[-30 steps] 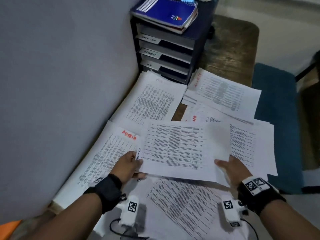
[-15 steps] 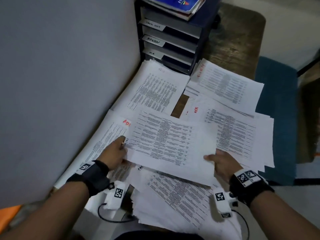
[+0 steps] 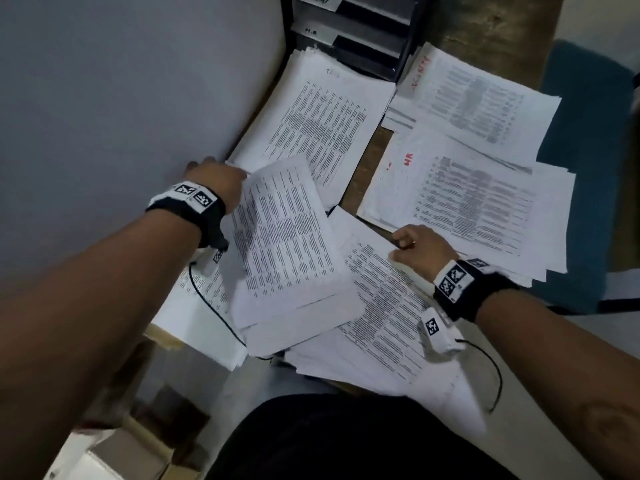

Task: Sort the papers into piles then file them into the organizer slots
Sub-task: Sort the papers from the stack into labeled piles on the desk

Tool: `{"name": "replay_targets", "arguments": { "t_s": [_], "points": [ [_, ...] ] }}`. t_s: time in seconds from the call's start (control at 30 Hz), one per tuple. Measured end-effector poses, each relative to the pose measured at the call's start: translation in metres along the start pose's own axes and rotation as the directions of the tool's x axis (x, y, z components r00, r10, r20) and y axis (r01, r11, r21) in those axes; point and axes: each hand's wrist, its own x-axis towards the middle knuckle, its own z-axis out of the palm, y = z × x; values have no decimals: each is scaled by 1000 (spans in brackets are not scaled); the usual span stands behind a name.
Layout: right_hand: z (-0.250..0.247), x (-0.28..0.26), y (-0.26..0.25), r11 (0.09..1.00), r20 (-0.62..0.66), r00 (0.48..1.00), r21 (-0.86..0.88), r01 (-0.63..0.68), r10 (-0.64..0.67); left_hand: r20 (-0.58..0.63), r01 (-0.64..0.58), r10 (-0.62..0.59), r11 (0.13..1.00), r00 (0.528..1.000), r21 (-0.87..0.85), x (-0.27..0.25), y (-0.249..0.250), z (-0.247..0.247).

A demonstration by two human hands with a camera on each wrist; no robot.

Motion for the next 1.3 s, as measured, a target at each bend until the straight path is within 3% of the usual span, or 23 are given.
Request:
{"name": "replay_targets", "arguments": {
  "t_s": [0.1, 0.2, 0.33, 0.53, 0.67, 0.73, 0.8, 0.9, 0.97, 1.23, 1.3],
  "points": [
    [2, 4, 7, 984, 33, 996, -158, 82, -78, 46, 8, -9, 999, 999, 36, 8, -3, -7],
    [7, 6, 15, 955, 52, 995, -279, 98, -87, -8, -12, 12, 1000, 1000, 3, 15, -16, -21],
    [10, 5, 15, 967, 30, 996, -241, 86, -81, 26, -52, 51, 998, 998, 45, 12, -23, -45],
    [2, 7, 8, 963, -16, 995, -253, 96, -103, 86, -141, 119, 932, 989, 334, 10, -4, -34],
    [-3, 7, 10, 964, -19, 997, -258, 64, -71, -110, -64, 89, 975, 990, 214, 2, 14, 5],
    [-5, 6, 12, 962, -14, 996, -261, 84, -91, -293, -83, 116, 989, 949, 123, -6, 23, 30],
    [-6, 6, 14, 965, -32, 994, -246, 93, -104, -344, -109, 71, 990, 936, -94, -23, 40, 57],
    [-7, 5, 14, 977, -53, 993, -192, 92, -104, -24, 26, -36, 935, 999, -353, -55, 65, 90],
    [-10, 4, 13, 977, -24, 995, -193, 94, -100, 98, 64, -33, 940, 995, -334, -64, 66, 111],
    [-31, -6, 15, 966, 19, 994, -233, 108, -106, 49, -96, 104, 984, 993, -151, -46, 38, 117],
    [-35, -9, 15, 970, 23, 993, -211, 118, -116, 33, -103, 112, 973, 993, -207, -49, 43, 103]
  ]
}}
